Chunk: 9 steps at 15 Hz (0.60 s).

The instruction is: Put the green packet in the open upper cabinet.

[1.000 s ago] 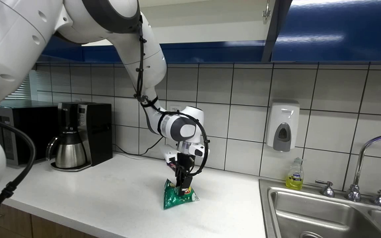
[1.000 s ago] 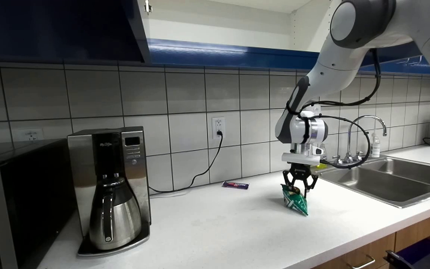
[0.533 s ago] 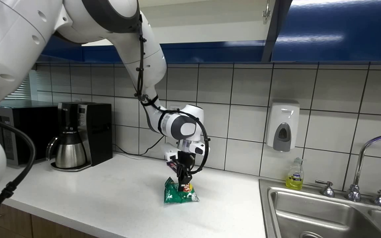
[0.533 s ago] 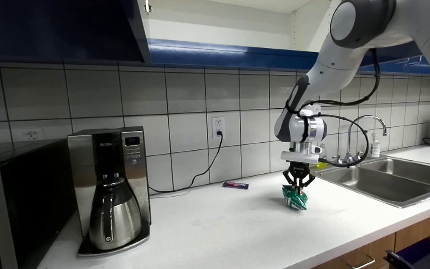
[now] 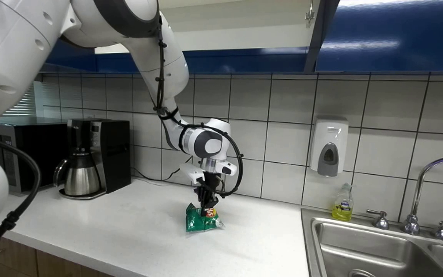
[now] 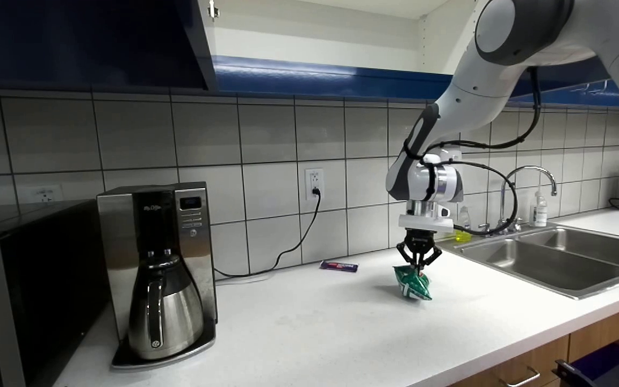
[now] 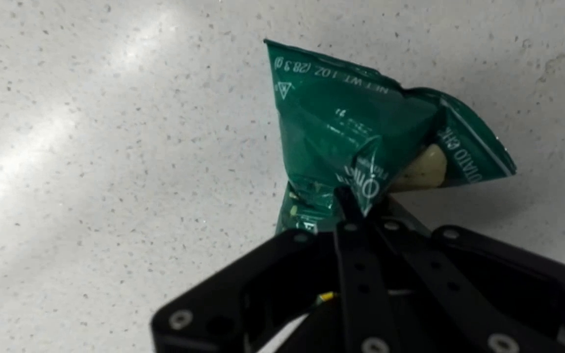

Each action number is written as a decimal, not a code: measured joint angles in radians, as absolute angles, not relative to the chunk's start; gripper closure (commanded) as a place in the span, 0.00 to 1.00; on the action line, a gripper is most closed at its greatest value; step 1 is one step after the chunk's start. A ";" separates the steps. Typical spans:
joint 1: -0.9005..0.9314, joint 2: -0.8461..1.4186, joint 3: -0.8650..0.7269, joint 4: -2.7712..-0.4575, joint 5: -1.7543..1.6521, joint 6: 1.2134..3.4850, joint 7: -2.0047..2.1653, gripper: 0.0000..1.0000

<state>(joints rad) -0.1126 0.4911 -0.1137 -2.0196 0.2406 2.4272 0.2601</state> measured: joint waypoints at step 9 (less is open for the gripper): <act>-0.040 0.411 -0.081 -2.031 0.059 2.282 0.072 1.00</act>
<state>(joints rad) -0.0404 0.4107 -0.0809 -2.0309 0.0590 2.2817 0.0718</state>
